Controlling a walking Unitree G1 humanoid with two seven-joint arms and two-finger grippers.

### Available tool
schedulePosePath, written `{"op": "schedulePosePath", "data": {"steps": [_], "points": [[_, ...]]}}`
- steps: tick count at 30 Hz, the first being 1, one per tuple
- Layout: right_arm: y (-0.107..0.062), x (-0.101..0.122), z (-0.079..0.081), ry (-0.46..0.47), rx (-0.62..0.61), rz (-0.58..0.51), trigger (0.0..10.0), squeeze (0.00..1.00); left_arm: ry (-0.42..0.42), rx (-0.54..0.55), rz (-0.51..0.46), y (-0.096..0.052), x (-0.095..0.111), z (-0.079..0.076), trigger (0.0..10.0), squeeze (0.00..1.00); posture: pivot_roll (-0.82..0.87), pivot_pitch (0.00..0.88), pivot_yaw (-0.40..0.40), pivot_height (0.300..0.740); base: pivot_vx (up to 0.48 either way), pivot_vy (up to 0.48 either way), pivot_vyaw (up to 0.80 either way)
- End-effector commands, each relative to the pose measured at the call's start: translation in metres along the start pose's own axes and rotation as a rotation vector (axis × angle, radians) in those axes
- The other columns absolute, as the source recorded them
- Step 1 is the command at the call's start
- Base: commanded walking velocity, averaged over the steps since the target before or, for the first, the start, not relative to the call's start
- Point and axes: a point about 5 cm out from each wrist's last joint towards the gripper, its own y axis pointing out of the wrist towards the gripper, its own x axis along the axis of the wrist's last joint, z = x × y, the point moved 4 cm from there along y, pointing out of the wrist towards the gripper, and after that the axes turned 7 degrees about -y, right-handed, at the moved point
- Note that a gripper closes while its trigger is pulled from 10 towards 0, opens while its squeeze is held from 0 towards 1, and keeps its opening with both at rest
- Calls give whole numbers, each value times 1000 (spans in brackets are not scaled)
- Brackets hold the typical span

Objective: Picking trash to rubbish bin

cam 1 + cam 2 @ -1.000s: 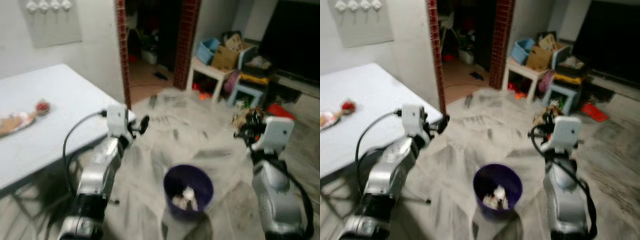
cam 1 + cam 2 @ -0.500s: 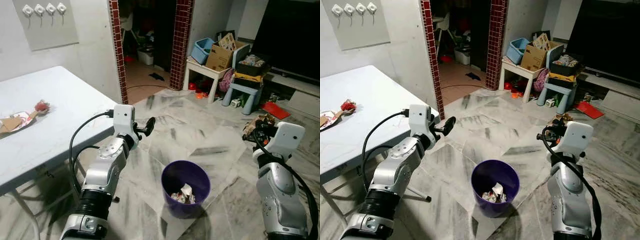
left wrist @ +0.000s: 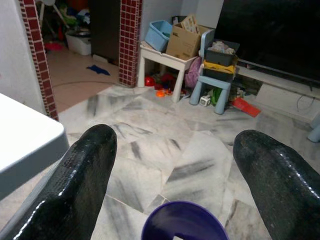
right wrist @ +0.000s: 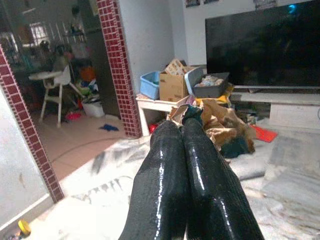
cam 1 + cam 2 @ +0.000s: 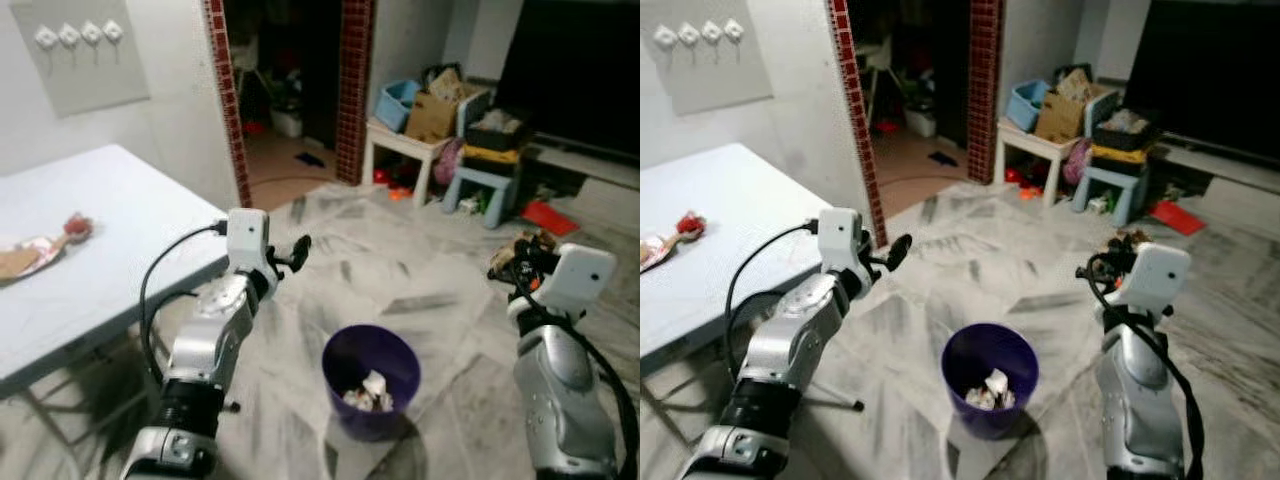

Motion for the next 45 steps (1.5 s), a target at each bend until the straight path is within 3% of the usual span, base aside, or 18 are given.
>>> {"op": "schedulePosePath", "data": {"steps": [1,10,45], "points": [[0,8,6,20,19,-26,10000,0,6,2,-2,1,5,3,10000,0,-109,0,3,740,0,0,0],[1,10,5,6,27,-31,10000,0,-21,-13,-17,2,7,0,10000,0,-109,0,0,740,0,0,0],[-5,7,8,2,66,-23,10000,0,-12,-19,-2,-1,3,-1,10000,0,-109,0,-5,740,303,0,0]]}}
